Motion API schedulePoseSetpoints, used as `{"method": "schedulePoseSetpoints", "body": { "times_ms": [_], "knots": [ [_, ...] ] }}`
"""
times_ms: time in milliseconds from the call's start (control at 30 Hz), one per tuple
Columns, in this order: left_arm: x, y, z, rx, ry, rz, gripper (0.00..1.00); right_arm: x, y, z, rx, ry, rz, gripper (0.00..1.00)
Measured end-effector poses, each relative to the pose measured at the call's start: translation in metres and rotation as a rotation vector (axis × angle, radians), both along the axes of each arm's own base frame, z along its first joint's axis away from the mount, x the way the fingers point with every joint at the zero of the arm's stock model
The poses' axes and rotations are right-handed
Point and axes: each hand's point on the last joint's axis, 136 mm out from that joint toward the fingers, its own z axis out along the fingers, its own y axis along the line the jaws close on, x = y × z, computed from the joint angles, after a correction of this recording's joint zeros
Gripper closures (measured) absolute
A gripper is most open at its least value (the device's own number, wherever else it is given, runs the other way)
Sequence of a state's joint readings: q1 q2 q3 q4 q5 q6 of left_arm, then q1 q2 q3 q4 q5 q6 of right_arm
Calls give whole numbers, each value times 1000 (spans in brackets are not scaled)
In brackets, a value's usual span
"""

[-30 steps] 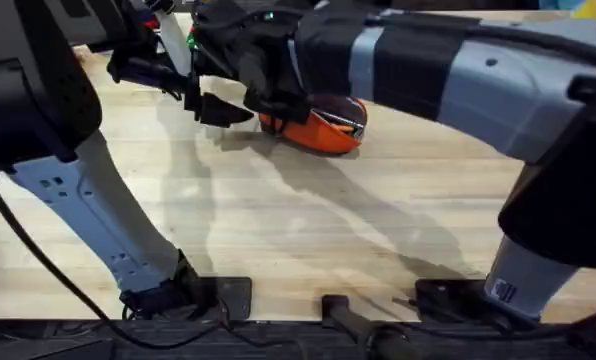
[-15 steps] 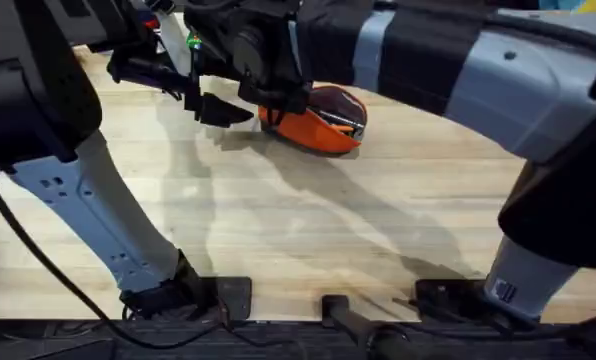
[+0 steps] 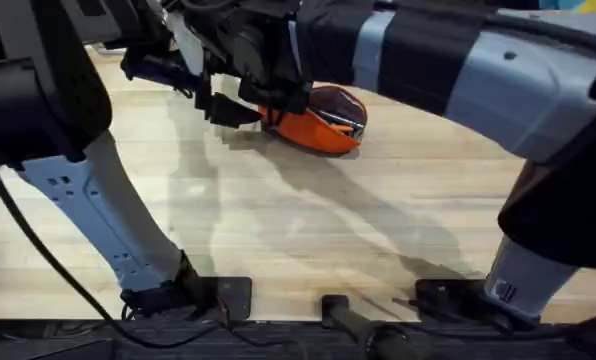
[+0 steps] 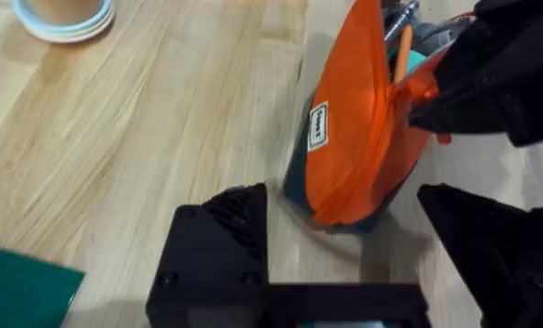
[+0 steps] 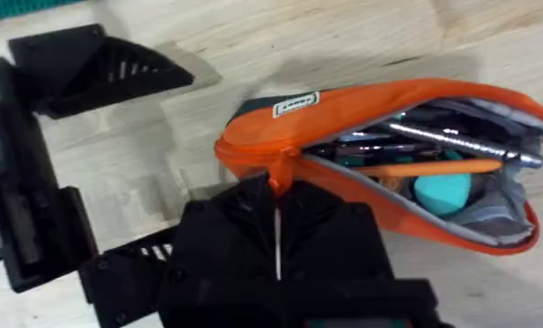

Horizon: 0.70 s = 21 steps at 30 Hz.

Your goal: Unzip the bag, pick up the pens from the table one at a time and place them inside, then zip the bag closed.

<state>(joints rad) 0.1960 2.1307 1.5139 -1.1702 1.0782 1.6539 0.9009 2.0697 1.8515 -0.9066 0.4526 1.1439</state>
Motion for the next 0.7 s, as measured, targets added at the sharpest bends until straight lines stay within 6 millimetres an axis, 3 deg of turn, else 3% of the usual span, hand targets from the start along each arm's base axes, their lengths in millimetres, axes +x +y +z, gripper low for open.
{"method": "schedulePoseSetpoints", "body": {
  "times_ms": [467,700],
  "knots": [
    [-3,-11,0,-1,9,-26,5,0,0,0,0,0,0,967],
    [-5,-21,0,-1,10,-50,70,0,0,0,0,0,0,968]
  ]
}}
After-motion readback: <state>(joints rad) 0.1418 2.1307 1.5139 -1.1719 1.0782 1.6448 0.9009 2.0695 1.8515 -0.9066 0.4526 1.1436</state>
